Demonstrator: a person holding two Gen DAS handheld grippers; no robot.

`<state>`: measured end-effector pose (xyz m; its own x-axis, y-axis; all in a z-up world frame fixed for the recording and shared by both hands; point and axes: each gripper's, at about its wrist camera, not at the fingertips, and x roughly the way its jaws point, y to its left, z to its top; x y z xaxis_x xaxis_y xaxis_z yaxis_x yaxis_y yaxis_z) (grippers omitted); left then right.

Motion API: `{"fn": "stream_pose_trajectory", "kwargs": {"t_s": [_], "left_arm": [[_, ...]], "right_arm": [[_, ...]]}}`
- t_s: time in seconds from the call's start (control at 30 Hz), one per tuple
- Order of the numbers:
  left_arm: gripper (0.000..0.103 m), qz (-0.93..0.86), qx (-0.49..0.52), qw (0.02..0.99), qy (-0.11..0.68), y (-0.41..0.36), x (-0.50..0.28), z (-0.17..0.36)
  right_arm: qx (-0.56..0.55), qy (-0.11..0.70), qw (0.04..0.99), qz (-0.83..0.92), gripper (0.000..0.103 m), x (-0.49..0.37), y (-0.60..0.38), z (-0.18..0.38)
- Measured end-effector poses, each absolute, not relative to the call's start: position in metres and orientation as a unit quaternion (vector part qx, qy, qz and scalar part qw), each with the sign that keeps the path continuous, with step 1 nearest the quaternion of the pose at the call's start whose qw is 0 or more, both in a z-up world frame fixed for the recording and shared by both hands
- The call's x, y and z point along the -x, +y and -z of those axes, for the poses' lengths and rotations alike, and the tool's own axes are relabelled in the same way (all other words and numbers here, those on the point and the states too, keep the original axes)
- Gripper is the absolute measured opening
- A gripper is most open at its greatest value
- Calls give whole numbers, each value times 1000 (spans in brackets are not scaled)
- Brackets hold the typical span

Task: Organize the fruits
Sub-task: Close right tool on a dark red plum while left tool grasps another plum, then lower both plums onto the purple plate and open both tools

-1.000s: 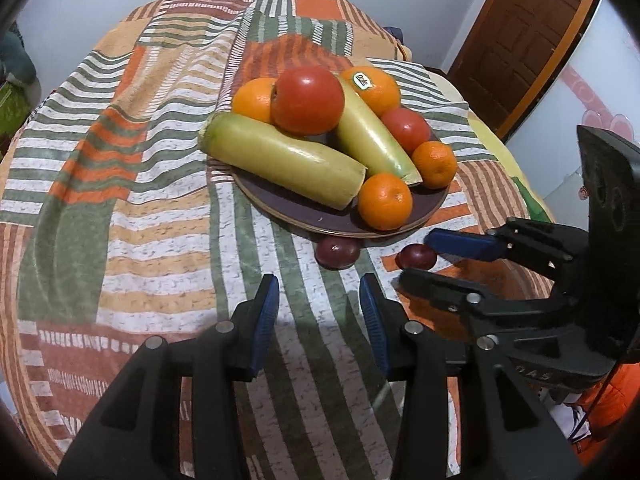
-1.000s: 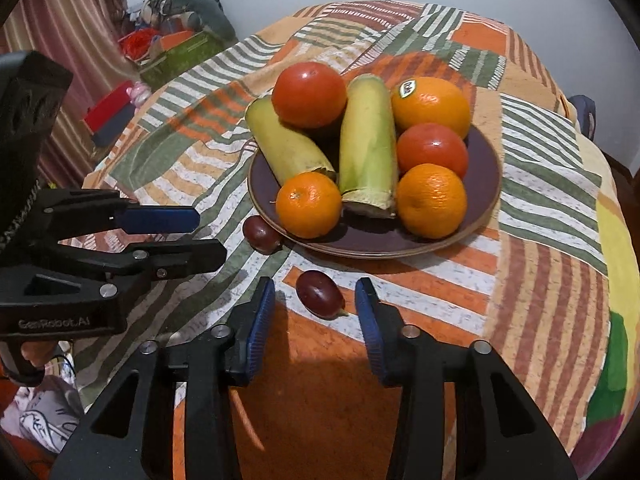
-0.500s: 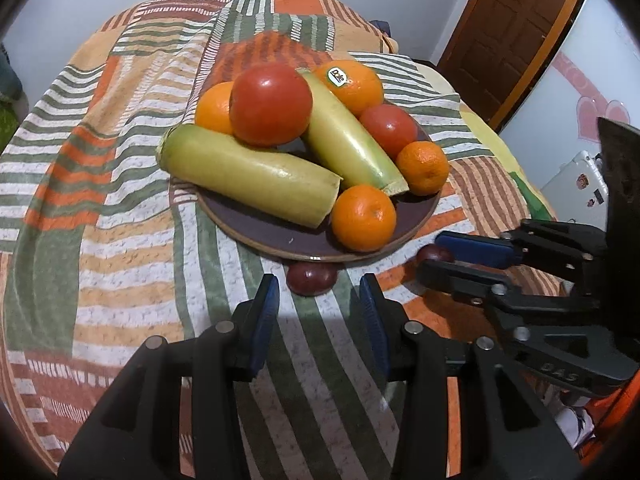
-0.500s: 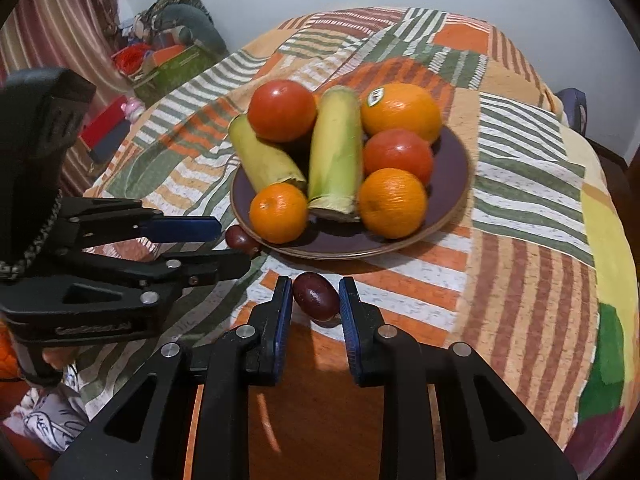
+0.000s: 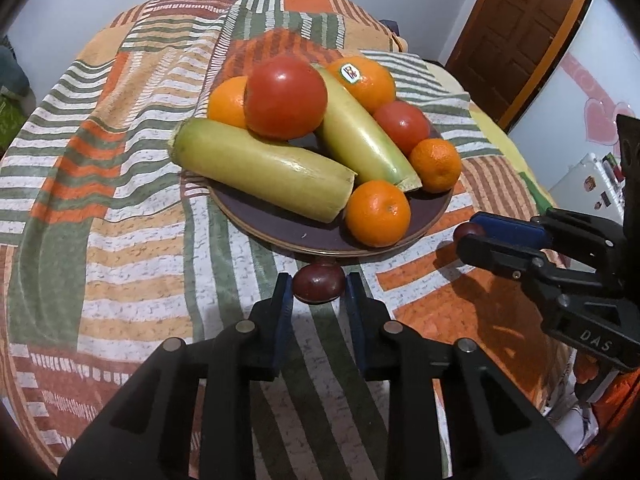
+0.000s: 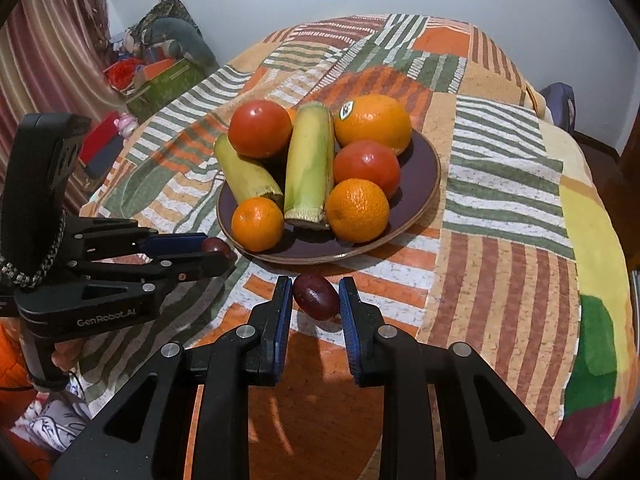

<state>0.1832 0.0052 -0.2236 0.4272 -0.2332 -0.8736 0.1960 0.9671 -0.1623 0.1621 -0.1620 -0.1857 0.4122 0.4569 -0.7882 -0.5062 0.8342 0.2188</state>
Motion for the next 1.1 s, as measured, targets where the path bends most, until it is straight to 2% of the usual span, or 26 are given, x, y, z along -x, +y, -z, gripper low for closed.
{"fn": "stream_pose_trajectory", "kwargs": {"t_s": [0.33,1.1], "left_arm": [[27,122,24,866,484,15,-183,194],[28,116,31,851,511,11,-206,217]], "right_arm": [[24,437,849,-295,22,-171,-153,171],[37,457,838,-296,22,-182,-140,188]]}}
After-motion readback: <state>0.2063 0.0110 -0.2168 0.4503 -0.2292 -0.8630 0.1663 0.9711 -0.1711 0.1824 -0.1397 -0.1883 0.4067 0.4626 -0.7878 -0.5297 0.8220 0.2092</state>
